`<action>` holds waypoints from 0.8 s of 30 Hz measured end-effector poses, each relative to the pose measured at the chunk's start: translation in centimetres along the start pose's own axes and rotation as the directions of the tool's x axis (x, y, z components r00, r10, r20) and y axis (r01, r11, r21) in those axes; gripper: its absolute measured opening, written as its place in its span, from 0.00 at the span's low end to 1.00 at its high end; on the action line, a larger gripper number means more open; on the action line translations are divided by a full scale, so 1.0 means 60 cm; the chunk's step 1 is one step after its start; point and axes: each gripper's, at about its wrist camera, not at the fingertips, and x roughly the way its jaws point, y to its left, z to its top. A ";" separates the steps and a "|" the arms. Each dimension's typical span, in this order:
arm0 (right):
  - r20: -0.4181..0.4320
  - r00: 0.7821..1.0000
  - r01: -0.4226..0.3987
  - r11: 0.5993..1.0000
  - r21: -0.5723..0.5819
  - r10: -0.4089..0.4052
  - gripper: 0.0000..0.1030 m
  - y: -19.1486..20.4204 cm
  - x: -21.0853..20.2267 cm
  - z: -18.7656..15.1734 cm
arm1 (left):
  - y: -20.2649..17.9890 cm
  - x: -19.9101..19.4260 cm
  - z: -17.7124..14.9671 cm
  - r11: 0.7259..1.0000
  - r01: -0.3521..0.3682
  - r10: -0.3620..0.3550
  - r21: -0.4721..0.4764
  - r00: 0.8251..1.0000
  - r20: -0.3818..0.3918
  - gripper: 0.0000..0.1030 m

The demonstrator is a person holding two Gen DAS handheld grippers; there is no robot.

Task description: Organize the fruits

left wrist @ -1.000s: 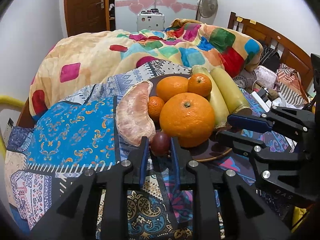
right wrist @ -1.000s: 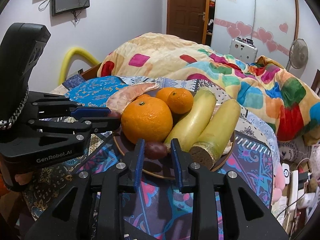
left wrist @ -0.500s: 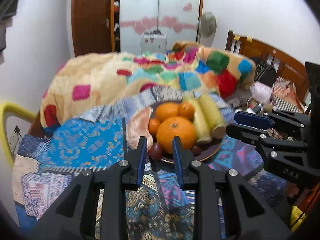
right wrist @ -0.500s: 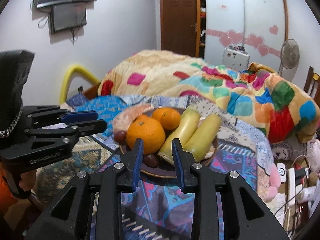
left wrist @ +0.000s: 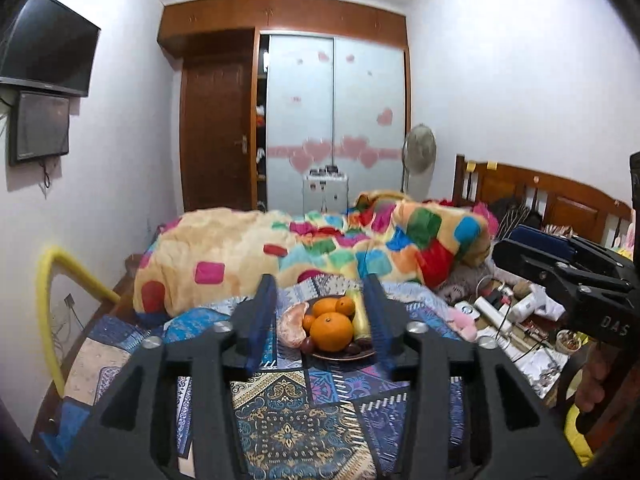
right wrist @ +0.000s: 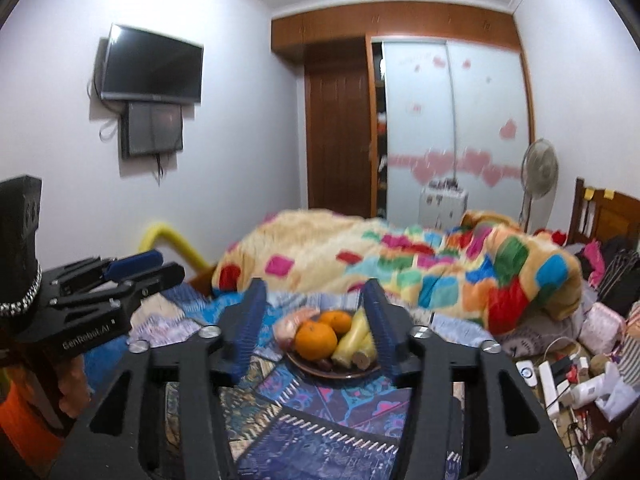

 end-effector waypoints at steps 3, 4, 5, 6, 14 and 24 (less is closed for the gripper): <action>0.039 0.999 0.003 1.000 0.005 -0.003 0.56 0.016 -0.034 0.005 | -0.006 -0.041 0.002 1.000 -0.015 0.015 0.003 0.999 0.041 0.55; 0.046 0.999 0.004 1.000 0.008 -0.004 0.58 0.017 -0.038 0.005 | -0.008 -0.053 0.002 1.000 -0.023 0.022 0.005 0.998 0.054 0.58; 0.054 0.998 0.008 1.000 0.011 -0.009 0.62 0.020 -0.046 0.004 | -0.009 -0.064 0.002 1.000 -0.029 0.029 0.001 0.997 0.067 0.65; 0.063 0.998 0.015 1.000 0.014 -0.016 0.67 0.021 -0.052 0.003 | -0.009 -0.075 0.001 0.999 -0.032 0.032 -0.004 0.997 0.077 0.69; 0.102 0.993 0.052 0.998 0.043 -0.056 0.90 0.022 -0.073 -0.005 | -0.015 -0.117 -0.007 0.998 -0.055 0.054 0.002 0.992 0.117 0.89; 0.124 0.989 0.079 0.996 0.050 -0.085 1.00 0.027 -0.086 -0.011 | -0.015 -0.130 -0.010 0.998 -0.067 0.067 -0.007 0.988 0.139 1.00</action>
